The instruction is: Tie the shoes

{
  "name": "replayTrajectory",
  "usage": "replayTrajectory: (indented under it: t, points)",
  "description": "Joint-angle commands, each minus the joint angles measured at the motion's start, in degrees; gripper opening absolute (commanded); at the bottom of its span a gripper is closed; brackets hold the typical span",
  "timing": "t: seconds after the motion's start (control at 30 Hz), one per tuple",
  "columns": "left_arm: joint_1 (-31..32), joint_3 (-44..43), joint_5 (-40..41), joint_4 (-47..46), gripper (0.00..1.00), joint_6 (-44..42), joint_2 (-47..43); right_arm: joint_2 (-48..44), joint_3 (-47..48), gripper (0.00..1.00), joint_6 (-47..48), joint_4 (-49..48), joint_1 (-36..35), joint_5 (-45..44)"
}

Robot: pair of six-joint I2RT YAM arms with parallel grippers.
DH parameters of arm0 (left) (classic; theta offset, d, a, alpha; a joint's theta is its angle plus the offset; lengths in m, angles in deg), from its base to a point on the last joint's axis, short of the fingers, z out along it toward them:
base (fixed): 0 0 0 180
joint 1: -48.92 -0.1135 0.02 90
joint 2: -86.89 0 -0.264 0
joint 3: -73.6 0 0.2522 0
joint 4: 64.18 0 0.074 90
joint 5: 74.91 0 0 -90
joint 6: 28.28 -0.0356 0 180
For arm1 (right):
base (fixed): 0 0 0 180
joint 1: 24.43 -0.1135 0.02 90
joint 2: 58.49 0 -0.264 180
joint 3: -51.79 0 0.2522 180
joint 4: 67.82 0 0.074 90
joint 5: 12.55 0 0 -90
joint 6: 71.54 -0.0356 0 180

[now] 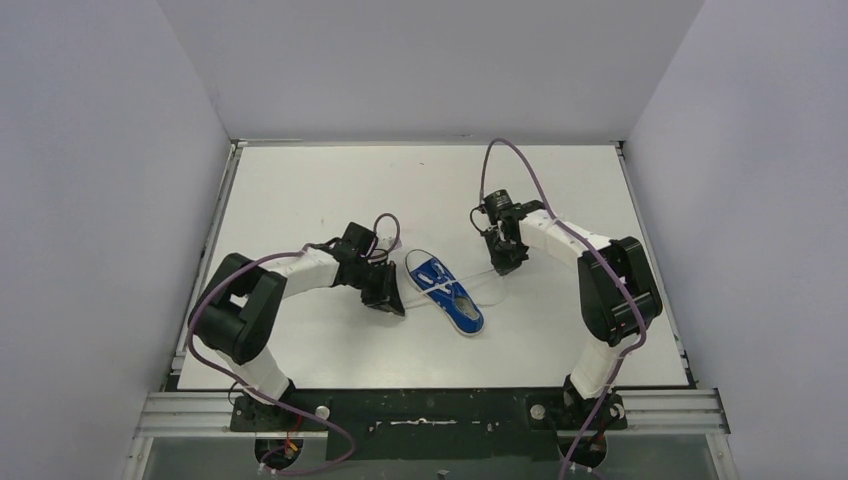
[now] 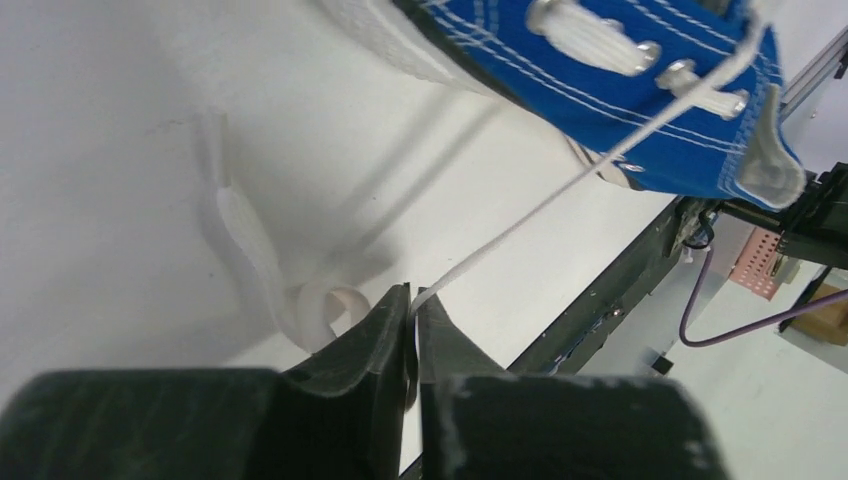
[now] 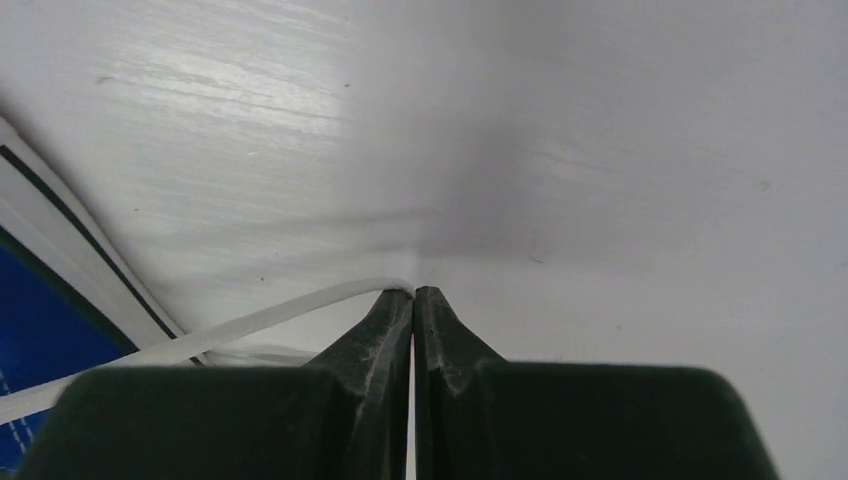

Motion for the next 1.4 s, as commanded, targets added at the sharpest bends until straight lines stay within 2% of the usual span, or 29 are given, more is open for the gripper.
replayTrajectory:
  t: [0.0, 0.03, 0.07, 0.1, 0.17, 0.23, 0.3, 0.4, 0.53, 0.73, 0.8, 0.87, 0.93, 1.03, 1.2, 1.3, 1.37]
  points:
    - [0.40, -3.08, 0.44, 0.97, 0.23, -4.74, -5.74, -2.39, 1.96, 0.00, 0.34, -0.43, 1.21, 6.76]
    - [1.05, -3.81, 0.71, 1.17, 0.33, -5.40, -6.11, -2.06, 2.24, 0.00, 0.68, 0.41, 1.49, 7.50]
    - [1.82, -4.72, 0.72, 1.61, 0.39, -6.29, -6.15, -1.73, 2.63, 0.06, 1.01, 1.33, 1.62, 8.02]
    - [3.25, -5.53, 0.99, 1.68, 0.44, -7.25, -6.12, -1.44, 3.14, 0.19, 1.05, 2.46, 1.74, 7.86]
    - [5.14, -7.48, 1.33, 2.04, 0.48, -8.29, -4.74, -1.68, 3.85, 0.44, -0.04, 5.01, 1.96, 6.25]
    - [6.19, -9.62, 2.04, 2.60, 0.48, -8.68, -2.85, -2.59, 4.28, 0.58, -2.13, 7.41, 2.39, 3.67]
    - [6.63, -10.79, 2.68, 2.62, 0.48, -9.00, -1.35, -3.52, 3.90, 0.64, -3.87, 9.20, 3.00, 2.79]
    - [6.86, -11.76, 3.56, 2.13, 0.44, -9.32, 0.36, -5.05, 0.82, 0.65, -5.68, 6.59, 3.09, 6.34]
    - [6.92, -12.78, 4.07, 4.17, 0.34, -9.81, 2.16, -4.06, -2.84, 0.63, -10.42, 1.92, 2.81, 7.95]
    - [7.04, -13.21, 5.27, 4.74, 0.20, -9.30, 2.88, -1.02, -5.48, 0.50, -13.90, -2.75, 0.75, 3.37]
    - [7.08, -13.42, 5.37, 4.38, 0.15, -8.90, 2.90, -1.80, -7.30, 0.35, -14.29, -4.20, -0.62, 1.25]
    - [7.04, -13.61, 6.61, 4.24, 0.07, -8.53, 2.67, -3.37, -8.90, 0.13, -15.24, -4.49, -1.59, -1.79]
    - [7.04, -13.80, 7.36, 4.00, 0.02, -8.51, 2.22, -6.54, -11.09, 0.00, -15.96, -4.86, -2.28, -3.07]
    - [6.87, -13.01, 9.18, 2.88, 0.00, -8.64, 0.58, -13.07, -14.74, 0.00, -15.36, -6.08, -3.65, 1.10]
    - [5.82, -11.12, 11.66, 1.62, 0.00, -9.34, -2.58, -19.36, -19.28, 0.00, -16.24, -10.88, -10.88, 17.74]
    - [5.29, -9.50, 10.94, -0.36, 0.00, -9.54, -4.62, -21.66, -20.96, 0.00, -19.41, -15.04, -16.42, 20.08]
    - [5.36, -7.30, 10.24, -3.79, 0.00, -9.65, -6.47, -22.21, -22.40, 0.00, -22.54, -18.41, -17.74, 22.13]
